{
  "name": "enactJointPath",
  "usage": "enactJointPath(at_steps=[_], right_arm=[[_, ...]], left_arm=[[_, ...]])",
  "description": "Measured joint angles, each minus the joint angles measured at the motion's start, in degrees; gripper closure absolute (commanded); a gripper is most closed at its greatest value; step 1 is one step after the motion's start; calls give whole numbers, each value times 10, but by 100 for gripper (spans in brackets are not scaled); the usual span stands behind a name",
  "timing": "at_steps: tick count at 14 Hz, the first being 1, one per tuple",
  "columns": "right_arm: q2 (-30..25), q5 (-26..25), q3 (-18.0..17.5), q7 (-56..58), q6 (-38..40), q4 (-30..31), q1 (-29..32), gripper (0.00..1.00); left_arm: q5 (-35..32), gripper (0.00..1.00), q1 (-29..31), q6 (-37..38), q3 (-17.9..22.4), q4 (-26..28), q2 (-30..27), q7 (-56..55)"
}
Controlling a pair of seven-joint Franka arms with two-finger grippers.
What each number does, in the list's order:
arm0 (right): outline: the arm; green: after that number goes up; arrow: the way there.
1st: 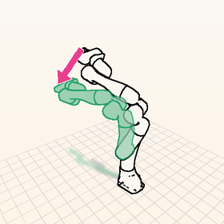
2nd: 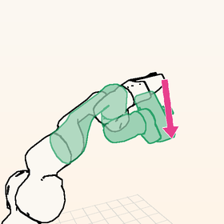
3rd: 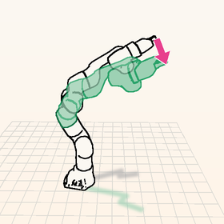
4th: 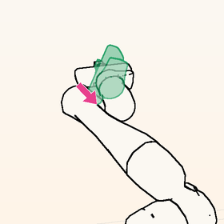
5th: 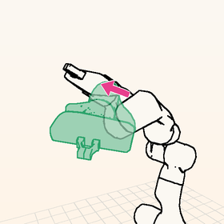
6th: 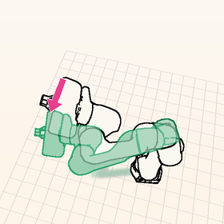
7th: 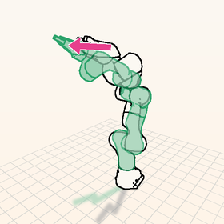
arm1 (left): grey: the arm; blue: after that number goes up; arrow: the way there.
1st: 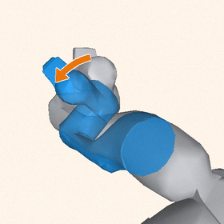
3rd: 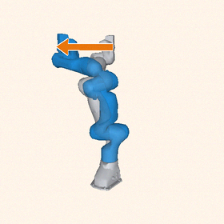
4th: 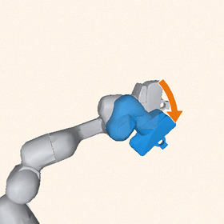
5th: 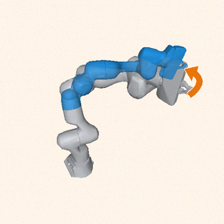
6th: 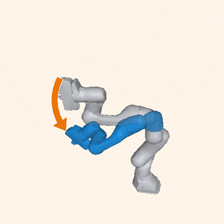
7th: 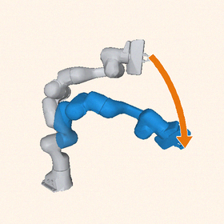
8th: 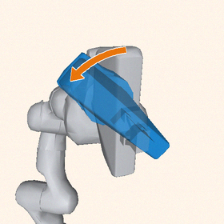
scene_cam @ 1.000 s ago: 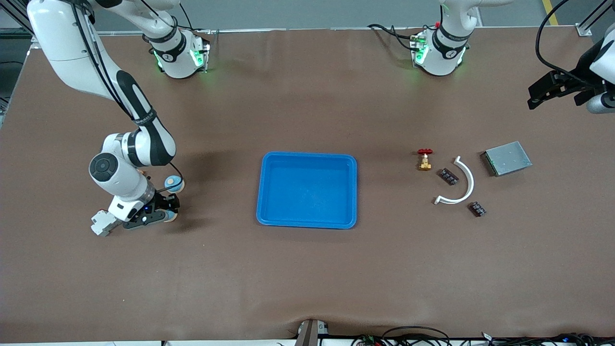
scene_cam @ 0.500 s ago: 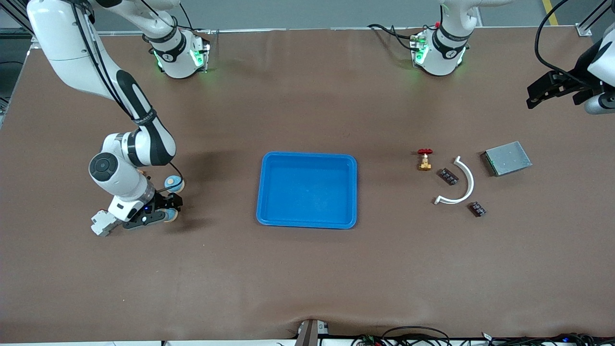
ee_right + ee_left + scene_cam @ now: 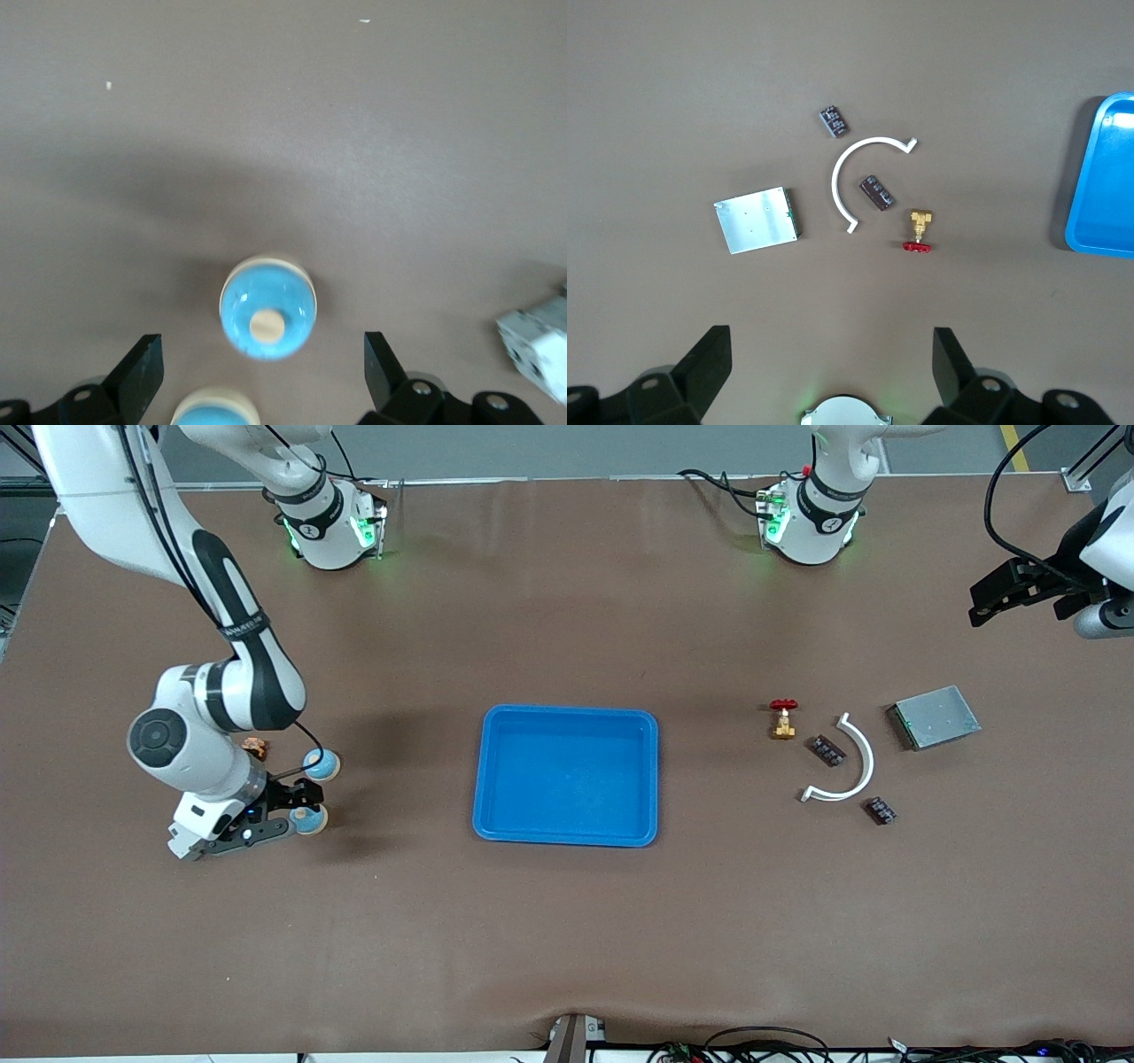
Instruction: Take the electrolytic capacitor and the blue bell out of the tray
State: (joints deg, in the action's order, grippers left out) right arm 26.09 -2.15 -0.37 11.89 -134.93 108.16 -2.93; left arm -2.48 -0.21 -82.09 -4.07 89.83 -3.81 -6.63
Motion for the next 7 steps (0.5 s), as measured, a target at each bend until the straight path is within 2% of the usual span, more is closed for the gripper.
enactJointPath(at_steps=[7], right_arm=[[-70,0,0,-41,147,-39,2,0]], left_arm=[[0,0,0,0,0,0,0,0]])
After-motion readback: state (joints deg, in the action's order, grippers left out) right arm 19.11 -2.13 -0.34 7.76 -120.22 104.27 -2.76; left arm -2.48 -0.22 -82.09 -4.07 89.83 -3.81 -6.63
